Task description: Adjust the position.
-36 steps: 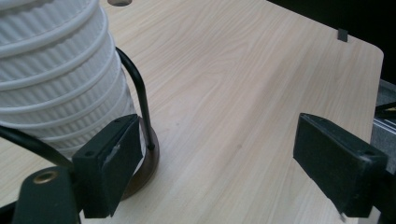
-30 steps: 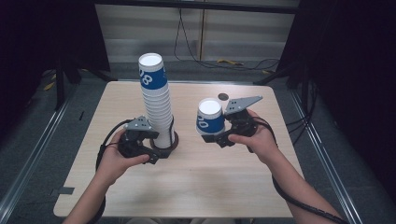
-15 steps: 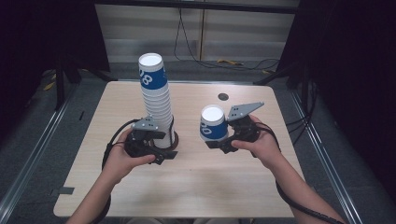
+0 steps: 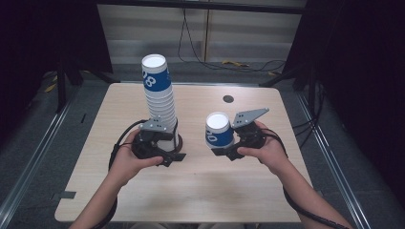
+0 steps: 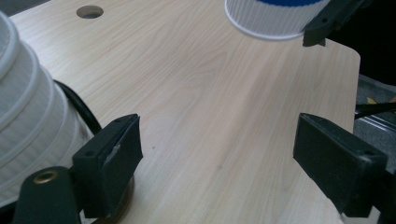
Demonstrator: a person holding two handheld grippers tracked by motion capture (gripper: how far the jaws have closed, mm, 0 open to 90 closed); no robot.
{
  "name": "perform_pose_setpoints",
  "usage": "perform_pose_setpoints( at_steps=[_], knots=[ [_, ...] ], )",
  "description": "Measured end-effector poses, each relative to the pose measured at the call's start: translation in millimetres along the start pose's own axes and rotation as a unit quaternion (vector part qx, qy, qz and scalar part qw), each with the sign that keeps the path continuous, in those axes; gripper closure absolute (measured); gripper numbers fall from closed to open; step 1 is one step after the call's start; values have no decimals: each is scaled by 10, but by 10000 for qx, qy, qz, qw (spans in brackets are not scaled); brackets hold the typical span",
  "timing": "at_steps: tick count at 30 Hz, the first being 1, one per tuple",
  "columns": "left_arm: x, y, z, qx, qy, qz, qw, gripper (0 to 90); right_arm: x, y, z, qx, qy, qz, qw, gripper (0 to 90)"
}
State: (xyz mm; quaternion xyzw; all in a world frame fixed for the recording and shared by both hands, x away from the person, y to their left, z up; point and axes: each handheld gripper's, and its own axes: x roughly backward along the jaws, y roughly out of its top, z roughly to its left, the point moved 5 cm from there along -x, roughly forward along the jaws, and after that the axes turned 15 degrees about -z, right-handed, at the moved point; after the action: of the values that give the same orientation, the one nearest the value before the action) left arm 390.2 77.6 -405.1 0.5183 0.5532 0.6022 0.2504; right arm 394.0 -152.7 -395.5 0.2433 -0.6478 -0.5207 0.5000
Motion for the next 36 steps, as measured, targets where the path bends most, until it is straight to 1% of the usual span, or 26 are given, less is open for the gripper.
perform_pose_setpoints(
  at_steps=[9,12,14,17,24,30,31,34,36],
  knots=[
    [-37,33,-21,-30,-39,23,10000,154,6,-68,8,-25,0,66,10000,204],
    [-62,28,-31,-20,-49,49,10000,154,7,-100,5,-35,-1,97,9999,204],
    [-76,29,-42,-54,-69,104,9999,154,2,-122,11,-38,19,103,9999,204],
    [-109,41,-60,-60,-120,68,9999,154,-4,-144,22,-41,33,122,9999,204],
    [-153,61,-89,-88,-177,75,9998,154,-34,-187,38,-42,77,173,9998,204],
    [-174,90,-112,-111,-204,81,9997,154,-48,-222,49,-51,93,202,9997,204],
    [-171,92,-114,-129,-202,117,9996,154,-48,-227,51,-42,86,213,9997,204],
    [-187,101,-124,-121,-218,84,9997,153,-57,-242,59,-27,106,228,9997,204],
    [-194,103,-123,-139,-218,116,9996,153,-66,-252,62,-33,127,242,9996,204]
  ],
)
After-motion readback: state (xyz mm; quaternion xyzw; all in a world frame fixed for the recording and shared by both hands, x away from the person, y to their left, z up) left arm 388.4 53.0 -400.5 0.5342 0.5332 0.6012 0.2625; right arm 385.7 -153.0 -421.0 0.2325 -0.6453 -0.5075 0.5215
